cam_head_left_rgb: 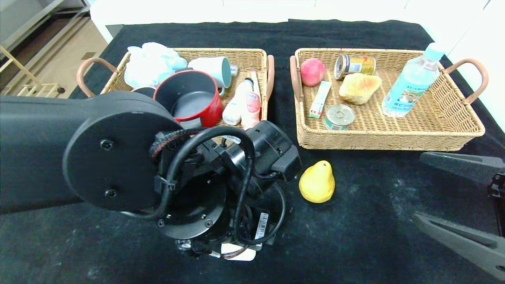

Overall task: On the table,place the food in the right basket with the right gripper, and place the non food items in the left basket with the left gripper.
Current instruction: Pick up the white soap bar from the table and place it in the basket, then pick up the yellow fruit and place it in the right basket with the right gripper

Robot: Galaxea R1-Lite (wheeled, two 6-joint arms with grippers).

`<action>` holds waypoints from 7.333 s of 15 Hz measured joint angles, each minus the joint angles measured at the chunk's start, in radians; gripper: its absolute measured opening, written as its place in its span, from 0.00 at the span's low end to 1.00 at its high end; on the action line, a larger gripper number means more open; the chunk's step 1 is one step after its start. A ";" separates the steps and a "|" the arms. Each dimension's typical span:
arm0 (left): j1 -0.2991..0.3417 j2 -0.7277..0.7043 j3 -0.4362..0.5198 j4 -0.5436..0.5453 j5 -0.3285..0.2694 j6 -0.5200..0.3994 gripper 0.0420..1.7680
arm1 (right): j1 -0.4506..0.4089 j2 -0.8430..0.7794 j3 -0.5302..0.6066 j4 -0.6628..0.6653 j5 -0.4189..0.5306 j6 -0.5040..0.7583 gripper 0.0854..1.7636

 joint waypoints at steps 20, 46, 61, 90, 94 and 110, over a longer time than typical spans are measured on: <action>0.006 0.064 0.034 0.000 -0.010 -0.061 0.57 | 0.001 0.003 0.003 0.001 0.000 -0.005 0.97; 0.104 -0.049 -0.114 -0.014 0.066 0.077 0.56 | 0.002 0.024 0.010 -0.001 0.000 -0.014 0.97; 0.267 -0.017 -0.236 -0.439 0.075 0.329 0.56 | 0.002 0.020 0.009 -0.002 0.000 -0.015 0.97; 0.263 -0.189 0.213 -0.758 -0.229 0.510 0.94 | 0.000 0.039 0.007 0.000 -0.002 -0.014 0.97; 0.260 -0.341 0.464 -0.893 -0.426 0.578 0.95 | 0.000 0.067 0.009 -0.001 -0.021 -0.018 0.97; 0.334 -0.591 0.982 -1.306 -0.557 0.683 0.97 | 0.130 0.128 -0.126 0.205 -0.373 -0.034 0.97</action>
